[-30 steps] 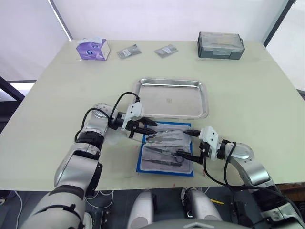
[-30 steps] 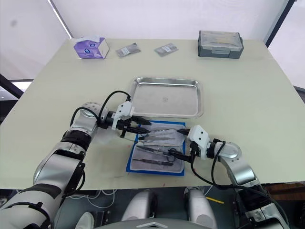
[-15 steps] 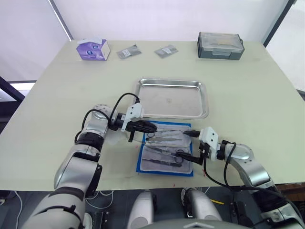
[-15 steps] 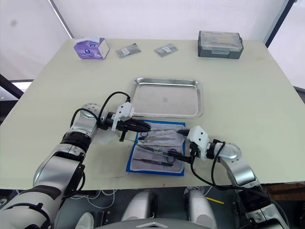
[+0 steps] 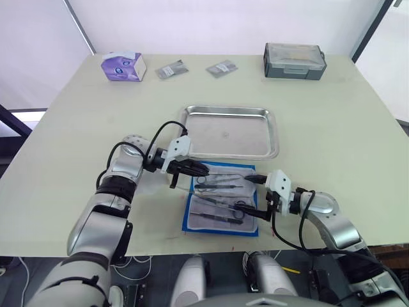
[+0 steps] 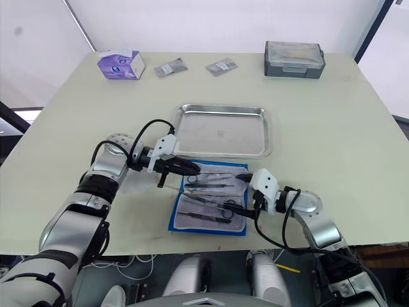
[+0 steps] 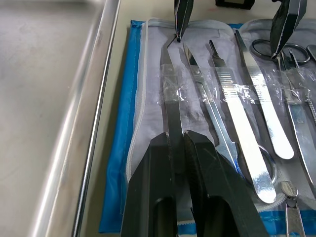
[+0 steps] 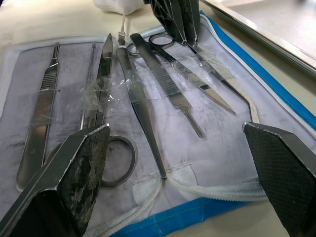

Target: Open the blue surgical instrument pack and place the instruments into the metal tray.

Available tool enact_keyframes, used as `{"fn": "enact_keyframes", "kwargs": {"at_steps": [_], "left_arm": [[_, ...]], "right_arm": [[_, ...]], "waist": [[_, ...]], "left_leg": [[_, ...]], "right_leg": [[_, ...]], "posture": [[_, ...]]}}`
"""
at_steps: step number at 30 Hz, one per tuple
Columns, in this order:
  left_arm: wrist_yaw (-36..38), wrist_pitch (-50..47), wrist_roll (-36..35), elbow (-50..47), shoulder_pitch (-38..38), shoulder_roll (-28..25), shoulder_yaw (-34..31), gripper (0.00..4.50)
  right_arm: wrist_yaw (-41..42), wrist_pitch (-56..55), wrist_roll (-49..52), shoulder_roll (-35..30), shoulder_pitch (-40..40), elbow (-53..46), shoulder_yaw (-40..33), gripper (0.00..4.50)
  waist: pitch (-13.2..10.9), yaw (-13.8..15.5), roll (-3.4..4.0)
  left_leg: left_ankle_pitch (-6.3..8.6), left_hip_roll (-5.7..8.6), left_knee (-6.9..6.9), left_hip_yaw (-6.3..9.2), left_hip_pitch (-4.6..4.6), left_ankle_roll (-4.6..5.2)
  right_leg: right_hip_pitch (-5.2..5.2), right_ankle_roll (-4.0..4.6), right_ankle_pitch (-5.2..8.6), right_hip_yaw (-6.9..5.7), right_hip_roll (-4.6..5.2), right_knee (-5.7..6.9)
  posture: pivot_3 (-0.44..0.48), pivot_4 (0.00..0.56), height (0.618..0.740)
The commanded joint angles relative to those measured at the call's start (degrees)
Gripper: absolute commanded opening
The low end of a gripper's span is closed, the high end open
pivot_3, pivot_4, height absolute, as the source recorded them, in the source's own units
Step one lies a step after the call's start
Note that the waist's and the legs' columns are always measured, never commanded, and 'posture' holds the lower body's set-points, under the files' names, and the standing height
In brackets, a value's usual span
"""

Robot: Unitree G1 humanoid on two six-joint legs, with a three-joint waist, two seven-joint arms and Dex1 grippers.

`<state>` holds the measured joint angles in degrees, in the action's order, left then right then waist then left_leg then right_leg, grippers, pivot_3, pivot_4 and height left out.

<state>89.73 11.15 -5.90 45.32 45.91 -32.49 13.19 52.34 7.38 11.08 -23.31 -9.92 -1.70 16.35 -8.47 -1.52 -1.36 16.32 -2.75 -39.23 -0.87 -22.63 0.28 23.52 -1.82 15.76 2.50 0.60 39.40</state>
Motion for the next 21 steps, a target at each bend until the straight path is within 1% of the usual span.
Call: {"fn": "enact_keyframes", "kwargs": {"at_steps": [1, 10, 21], "left_arm": [[1.8, -1.0, -0.2, -3.4, -0.2, -1.6, -0.6, 0.05], [1.1, -2.9, -0.3, -6.6, -0.7, -2.5, -0.8, 0.05], [0.3, -3.7, -0.2, -6.6, -1.2, -4.1, -1.3, 0.05]], "right_arm": [[-0.2, 3.0, -2.5, -0.4, 1.6, 4.1, 2.6, 4.5], [-0.2, 4.2, -2.5, -0.9, 1.5, 4.4, 2.9, 4.5], [-0.3, 4.4, -2.7, -1.1, 1.8, 4.3, 3.1, 4.5]], "waist": [[0.0, -0.2, 0.0], [0.0, -0.5, 0.0], [0.0, -0.5, 0.0]], "left_leg": [[0.0, 0.0, 0.0, 0.01, 0.0, 0.0], [0.0, 0.0, 0.01, 0.05, -0.01, 0.0], [0.0, 0.0, 0.01, 0.06, -0.01, 0.0]], "right_leg": [[0.0, 0.0, 0.0, -0.01, 0.0, 0.0], [0.0, 0.02, 0.01, -0.04, 0.0, 0.0], [0.0, 0.02, 0.01, -0.05, 0.0, 0.0]], "posture": [[0.0, 0.15, 0.731], [0.0, 0.15, 0.731], [0.0, 0.15, 0.731]]}}
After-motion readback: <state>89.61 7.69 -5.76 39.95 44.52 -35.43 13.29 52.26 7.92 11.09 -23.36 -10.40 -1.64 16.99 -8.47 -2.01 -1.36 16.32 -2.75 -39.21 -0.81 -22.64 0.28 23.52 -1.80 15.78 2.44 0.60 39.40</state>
